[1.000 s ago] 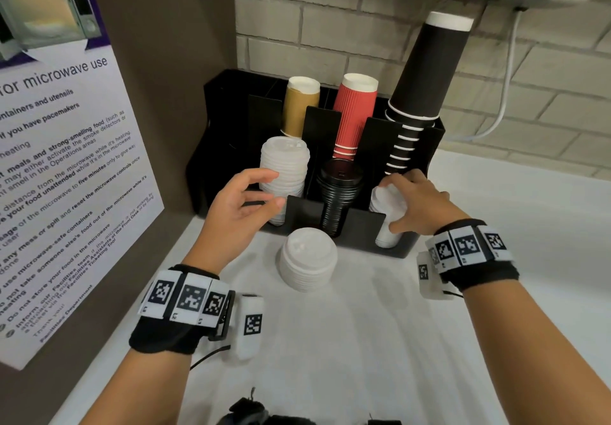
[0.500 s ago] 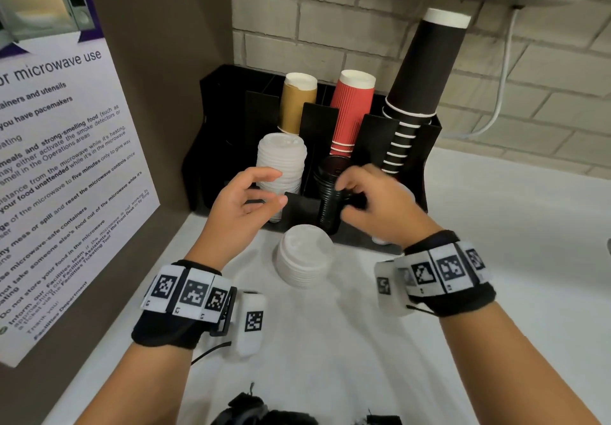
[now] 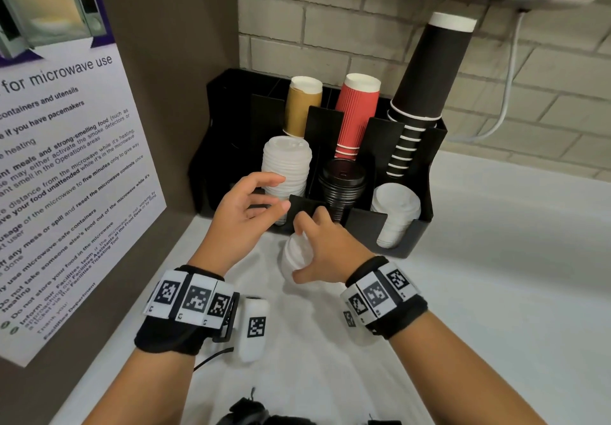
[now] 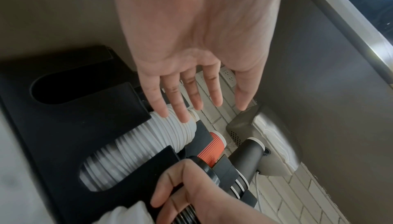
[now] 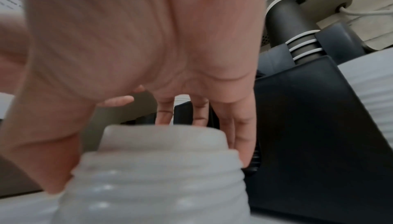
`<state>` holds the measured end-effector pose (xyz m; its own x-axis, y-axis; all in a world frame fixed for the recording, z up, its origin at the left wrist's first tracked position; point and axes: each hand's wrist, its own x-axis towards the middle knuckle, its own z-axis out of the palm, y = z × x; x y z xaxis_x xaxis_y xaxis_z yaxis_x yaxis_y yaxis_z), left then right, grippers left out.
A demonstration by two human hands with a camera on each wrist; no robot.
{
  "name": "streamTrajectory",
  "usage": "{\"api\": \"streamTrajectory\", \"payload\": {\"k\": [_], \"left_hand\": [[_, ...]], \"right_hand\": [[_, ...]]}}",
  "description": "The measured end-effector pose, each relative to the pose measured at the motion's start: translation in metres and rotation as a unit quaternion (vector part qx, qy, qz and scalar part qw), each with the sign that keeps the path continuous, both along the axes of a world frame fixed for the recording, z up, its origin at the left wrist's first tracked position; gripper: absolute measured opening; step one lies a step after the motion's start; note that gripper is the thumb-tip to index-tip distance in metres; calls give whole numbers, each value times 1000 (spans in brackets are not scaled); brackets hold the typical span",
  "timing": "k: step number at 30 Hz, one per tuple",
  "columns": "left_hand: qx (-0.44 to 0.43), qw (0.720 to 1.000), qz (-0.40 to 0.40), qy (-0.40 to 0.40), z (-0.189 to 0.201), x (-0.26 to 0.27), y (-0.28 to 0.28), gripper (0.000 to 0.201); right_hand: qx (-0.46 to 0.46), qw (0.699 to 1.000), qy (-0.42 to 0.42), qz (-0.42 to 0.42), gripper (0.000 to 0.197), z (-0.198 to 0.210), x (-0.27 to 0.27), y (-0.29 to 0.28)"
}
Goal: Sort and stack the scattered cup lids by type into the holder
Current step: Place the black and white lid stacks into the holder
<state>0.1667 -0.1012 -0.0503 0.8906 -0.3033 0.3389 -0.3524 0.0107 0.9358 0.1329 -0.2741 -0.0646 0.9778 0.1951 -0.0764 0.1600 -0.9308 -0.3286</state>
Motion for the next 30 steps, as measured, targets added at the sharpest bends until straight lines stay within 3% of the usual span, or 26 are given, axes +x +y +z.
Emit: {"api": "streamTrajectory", "payload": {"k": [6,11,14,16,18,25,30], "left_hand": [[3,1000,8,0,4,-2,2,32],[-9,1000,16,1,9,-8,-1,30],[15,998,-60,29,10,-13,-4,69],[38,991,-117,42,9,-17,-9,96],[27,990,-133,46,11,-21,-17,102],[7,992,-119,34,14,-21,-22,103],[18,993,-114,18,15,-21,-22,98]], "right_hand": [[45,998,-34,-11,62,5,-3,-4],[206,973,-94,-51,58,27,-11,-17],[346,925,-140,-72,54,43,-17,-18],[445,887,-108,-69,52,53,-23,-14],[497,863,-84,-44,52,60,-29,-12],[551,833,-54,-10,40,69,-37,-19],[499,863,-76,-10,55,67,-39,-23]]}}
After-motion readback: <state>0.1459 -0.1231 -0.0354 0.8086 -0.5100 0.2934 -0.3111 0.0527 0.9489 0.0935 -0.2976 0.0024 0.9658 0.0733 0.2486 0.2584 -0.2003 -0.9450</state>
